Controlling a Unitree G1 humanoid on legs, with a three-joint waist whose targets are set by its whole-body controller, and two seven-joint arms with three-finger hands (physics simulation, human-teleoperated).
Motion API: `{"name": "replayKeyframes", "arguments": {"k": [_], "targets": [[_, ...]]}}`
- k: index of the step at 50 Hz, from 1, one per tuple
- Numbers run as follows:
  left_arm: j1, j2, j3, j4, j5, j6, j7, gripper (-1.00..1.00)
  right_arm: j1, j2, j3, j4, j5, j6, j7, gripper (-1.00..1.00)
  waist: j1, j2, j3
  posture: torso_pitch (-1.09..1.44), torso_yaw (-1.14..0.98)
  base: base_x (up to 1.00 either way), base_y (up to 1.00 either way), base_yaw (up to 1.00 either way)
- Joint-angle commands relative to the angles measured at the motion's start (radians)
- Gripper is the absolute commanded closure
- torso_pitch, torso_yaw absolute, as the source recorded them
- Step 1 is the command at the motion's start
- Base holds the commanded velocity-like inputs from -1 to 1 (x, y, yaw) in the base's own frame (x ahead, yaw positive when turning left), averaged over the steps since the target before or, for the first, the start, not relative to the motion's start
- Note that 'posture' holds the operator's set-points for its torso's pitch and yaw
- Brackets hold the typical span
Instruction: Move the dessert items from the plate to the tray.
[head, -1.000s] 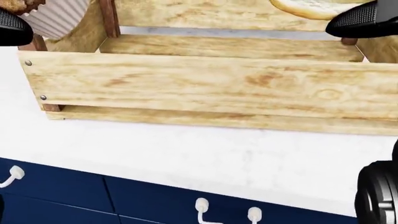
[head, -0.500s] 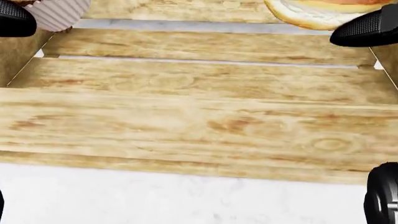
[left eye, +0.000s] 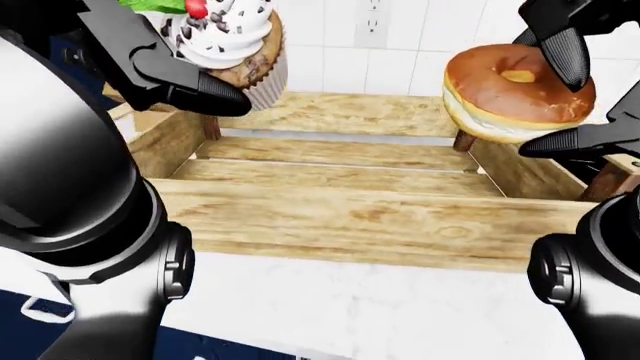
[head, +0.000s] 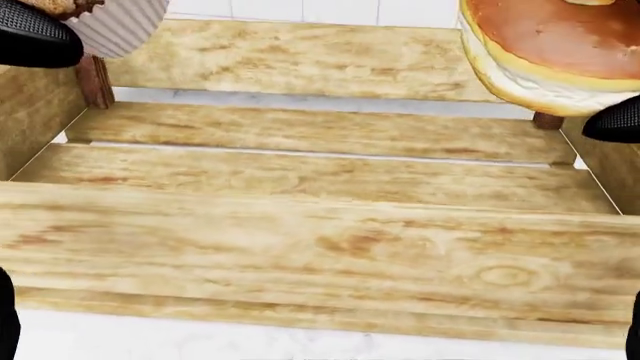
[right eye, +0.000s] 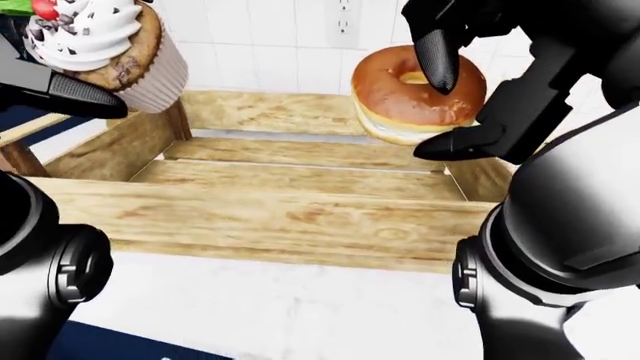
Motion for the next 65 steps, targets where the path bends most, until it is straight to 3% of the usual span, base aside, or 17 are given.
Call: {"name": "replayKeyframes", "arguments": {"k": [1, 6, 11, 23, 27, 37, 43, 48, 52, 60, 65], "targets": [[-0.032, -0.010, 0.004, 0.019, -0.001, -0.022, 0.039, 1.00, -0.027, -0.022, 0.000, -0.003, 0.006, 0.023, 0.000, 0.99, -0.001, 0.000, -0.020, -0.50, 0.00, 0.00, 0.00, 0.00], [-0.022, -0.045, 0.005, 0.067, -0.028, -0.057, 0.104, 1.00, -0.023, -0.052, 0.008, -0.010, 0.028, 0.050, 0.000, 0.99, 0.001, -0.002, -0.054, -0.51, 0.00, 0.00, 0.00, 0.00], [-0.024, -0.095, -0.010, 0.155, -0.062, -0.104, 0.194, 1.00, -0.011, -0.027, -0.009, -0.012, 0.014, 0.029, 0.000, 0.98, 0.002, -0.004, -0.077, -0.51, 0.00, 0.00, 0.00, 0.00], [0.003, -0.171, -0.050, 0.370, -0.120, -0.220, 0.360, 1.00, -0.023, 0.009, -0.036, 0.010, 0.006, -0.014, -0.013, 0.99, 0.003, -0.003, -0.089, -0.51, 0.00, 0.00, 0.00, 0.00], [0.012, -0.178, -0.036, 0.483, -0.142, -0.283, 0.437, 1.00, -0.036, 0.001, -0.040, 0.016, 0.009, -0.014, -0.010, 0.99, 0.003, -0.002, -0.094, -0.51, 0.00, 0.00, 0.00, 0.00], [0.092, -0.195, -0.064, 0.543, -0.111, -0.333, 0.424, 1.00, -0.063, 0.010, -0.027, 0.032, -0.001, -0.017, -0.015, 0.99, 0.001, 0.004, -0.115, -0.51, 0.00, 0.00, 0.00, 0.00], [0.111, -0.223, -0.057, 0.606, -0.106, -0.364, 0.463, 1.00, -0.061, 0.010, -0.035, 0.034, 0.004, -0.023, -0.021, 0.99, 0.002, 0.005, -0.127, -0.51, 0.00, 0.00, 0.00, 0.00], [0.132, -0.245, -0.081, 0.595, -0.083, -0.352, 0.437, 1.00, -0.069, 0.008, -0.035, 0.044, 0.011, -0.023, -0.030, 0.99, 0.002, 0.012, -0.130, -0.51, 0.00, 0.00, 0.00, 0.00], [0.143, -0.261, -0.088, 0.595, -0.056, -0.341, 0.419, 0.67, -0.077, 0.006, -0.033, 0.052, 0.015, -0.021, -0.034, 0.99, -0.001, 0.010, -0.126, -0.51, 0.00, 0.00, 0.00, 0.00], [0.192, -0.283, -0.093, 0.582, -0.018, -0.349, 0.395, 0.33, -0.081, 0.008, -0.029, 0.057, 0.017, -0.020, -0.041, 0.99, -0.007, 0.003, -0.127, -0.51, 0.00, 0.00, 0.00, 0.00], [0.195, -0.288, -0.093, 0.576, -0.002, -0.346, 0.375, -0.25, -0.083, 0.008, -0.028, 0.060, 0.015, -0.021, -0.040, 0.99, -0.007, 0.000, -0.126, -0.51, 0.00, 0.00, 0.00, 0.00]]}}
